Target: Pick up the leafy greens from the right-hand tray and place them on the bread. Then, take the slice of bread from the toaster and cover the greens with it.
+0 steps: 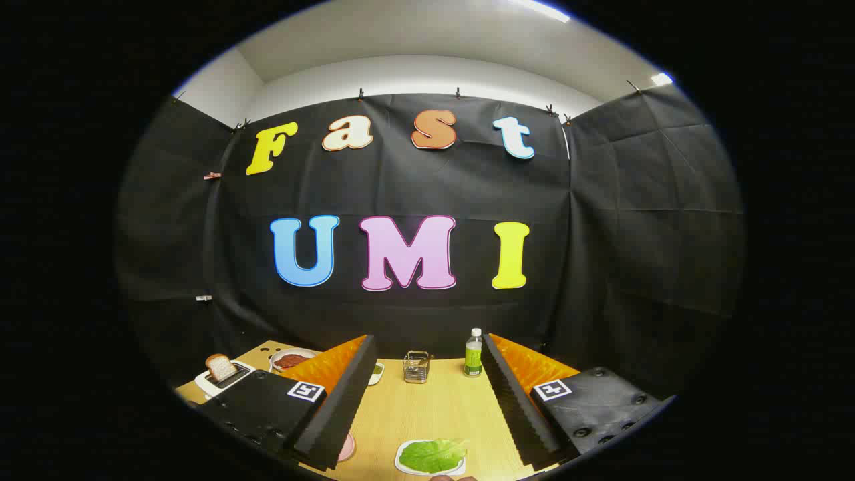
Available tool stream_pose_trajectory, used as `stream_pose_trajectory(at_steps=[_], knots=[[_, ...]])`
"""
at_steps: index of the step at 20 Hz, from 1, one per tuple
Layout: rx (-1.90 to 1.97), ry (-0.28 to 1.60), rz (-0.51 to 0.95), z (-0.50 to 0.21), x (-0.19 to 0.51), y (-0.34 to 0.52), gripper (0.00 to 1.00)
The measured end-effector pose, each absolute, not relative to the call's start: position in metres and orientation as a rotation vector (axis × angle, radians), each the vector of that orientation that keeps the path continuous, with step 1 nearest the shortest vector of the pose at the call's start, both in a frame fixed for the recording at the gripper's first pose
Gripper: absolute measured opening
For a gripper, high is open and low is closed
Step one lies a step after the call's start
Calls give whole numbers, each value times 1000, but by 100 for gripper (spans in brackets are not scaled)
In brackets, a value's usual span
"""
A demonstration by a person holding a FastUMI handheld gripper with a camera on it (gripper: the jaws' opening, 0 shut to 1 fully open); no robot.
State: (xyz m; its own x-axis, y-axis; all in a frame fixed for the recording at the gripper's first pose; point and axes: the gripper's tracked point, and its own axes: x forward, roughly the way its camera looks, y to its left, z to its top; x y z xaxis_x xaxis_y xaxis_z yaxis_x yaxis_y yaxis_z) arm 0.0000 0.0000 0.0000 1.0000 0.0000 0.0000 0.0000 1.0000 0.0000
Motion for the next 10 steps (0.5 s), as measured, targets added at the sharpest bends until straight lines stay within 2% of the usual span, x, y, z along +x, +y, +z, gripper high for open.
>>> stream_pose_trajectory(at_steps=[10], knots=[[1, 19, 1, -13, -6, -4, 97]])
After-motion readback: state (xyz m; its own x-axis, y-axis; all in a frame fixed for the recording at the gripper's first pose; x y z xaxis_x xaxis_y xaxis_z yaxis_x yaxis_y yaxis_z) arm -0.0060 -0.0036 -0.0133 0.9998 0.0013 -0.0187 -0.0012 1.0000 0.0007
